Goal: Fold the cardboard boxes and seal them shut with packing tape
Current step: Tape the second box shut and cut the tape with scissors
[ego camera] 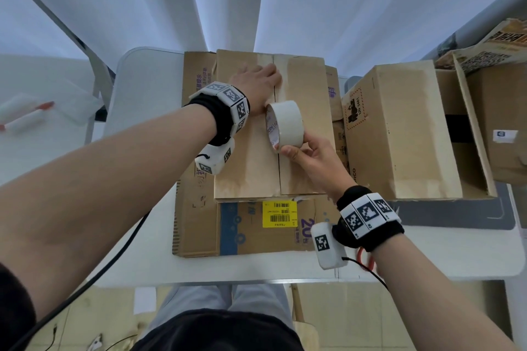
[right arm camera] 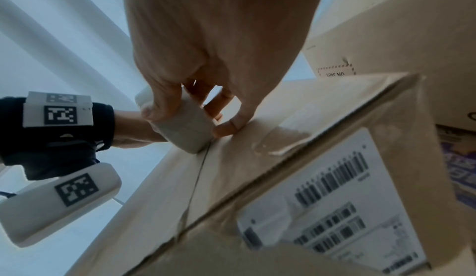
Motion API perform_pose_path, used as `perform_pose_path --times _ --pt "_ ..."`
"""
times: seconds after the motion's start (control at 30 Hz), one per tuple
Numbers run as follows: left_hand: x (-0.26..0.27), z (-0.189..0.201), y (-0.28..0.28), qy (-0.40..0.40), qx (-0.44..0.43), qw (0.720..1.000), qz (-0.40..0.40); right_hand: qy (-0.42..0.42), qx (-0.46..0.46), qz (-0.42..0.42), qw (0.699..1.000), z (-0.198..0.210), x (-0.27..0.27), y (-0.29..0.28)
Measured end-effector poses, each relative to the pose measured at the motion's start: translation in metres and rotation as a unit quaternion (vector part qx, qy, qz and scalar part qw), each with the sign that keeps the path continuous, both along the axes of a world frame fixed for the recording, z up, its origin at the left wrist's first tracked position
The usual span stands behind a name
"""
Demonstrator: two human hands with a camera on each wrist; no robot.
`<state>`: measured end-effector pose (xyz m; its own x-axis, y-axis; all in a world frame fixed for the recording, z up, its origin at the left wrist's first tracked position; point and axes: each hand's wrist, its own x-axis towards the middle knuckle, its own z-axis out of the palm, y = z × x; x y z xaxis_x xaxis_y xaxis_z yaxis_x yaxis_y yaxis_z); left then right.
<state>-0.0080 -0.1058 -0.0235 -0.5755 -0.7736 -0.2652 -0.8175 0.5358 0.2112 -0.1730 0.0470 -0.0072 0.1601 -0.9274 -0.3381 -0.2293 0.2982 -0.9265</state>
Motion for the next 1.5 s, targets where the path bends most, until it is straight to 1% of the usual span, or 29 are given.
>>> perform_pose_path --times 0.17,0.33,0.43,0.6,0.7,0.87,0.97,1.07,1.17,1.3,1.37,1.43,1.5 --pt "0.003 -0.006 -0.005 0.010 -0.013 1.000 -0.003 -0.025 -0.008 0.019 0.999 0.007 0.008 0.000" --pt "0.004 -0.012 -0.011 0.029 0.005 1.000 0.006 -0.027 -0.011 0.019 0.999 0.005 0.008 0.002" --pt "0.002 -0.017 -0.013 0.030 0.008 0.999 0.017 -0.030 -0.003 0.008 1.000 0.001 0.005 0.003" --pt "-0.002 -0.019 -0.014 0.026 -0.016 0.999 0.017 -0.040 0.018 0.003 0.999 -0.003 0.001 0.001" --pt "-0.001 -0.020 -0.014 0.014 -0.029 0.999 0.007 -0.044 0.031 0.009 0.998 -0.001 -0.002 -0.002" --pt "0.000 -0.020 -0.007 0.010 -0.039 0.999 0.002 -0.038 0.025 0.024 0.999 -0.001 -0.002 -0.003" --pt "0.002 -0.017 -0.006 0.005 -0.032 0.999 -0.011 -0.054 0.027 0.008 0.998 -0.001 -0.003 0.000" --pt "0.009 -0.014 -0.003 -0.001 -0.001 1.000 -0.030 -0.067 0.031 -0.016 0.997 -0.002 -0.006 0.003" --pt "0.012 -0.013 0.000 -0.006 0.021 0.999 -0.033 -0.069 0.026 -0.030 0.997 0.000 -0.004 0.004" --pt "0.012 -0.008 0.000 0.017 -0.002 0.999 -0.028 -0.056 0.018 -0.036 0.998 0.003 -0.002 0.005" --pt "0.015 -0.005 0.001 0.040 -0.015 0.999 -0.030 -0.046 0.014 -0.035 0.998 0.003 -0.002 0.007" --pt "0.017 -0.004 0.004 0.075 -0.009 0.997 -0.025 -0.043 0.008 -0.036 0.998 0.004 -0.002 0.010" --pt "0.018 -0.005 0.007 0.086 0.001 0.996 -0.023 -0.048 0.006 -0.037 0.998 0.003 0.000 0.012"
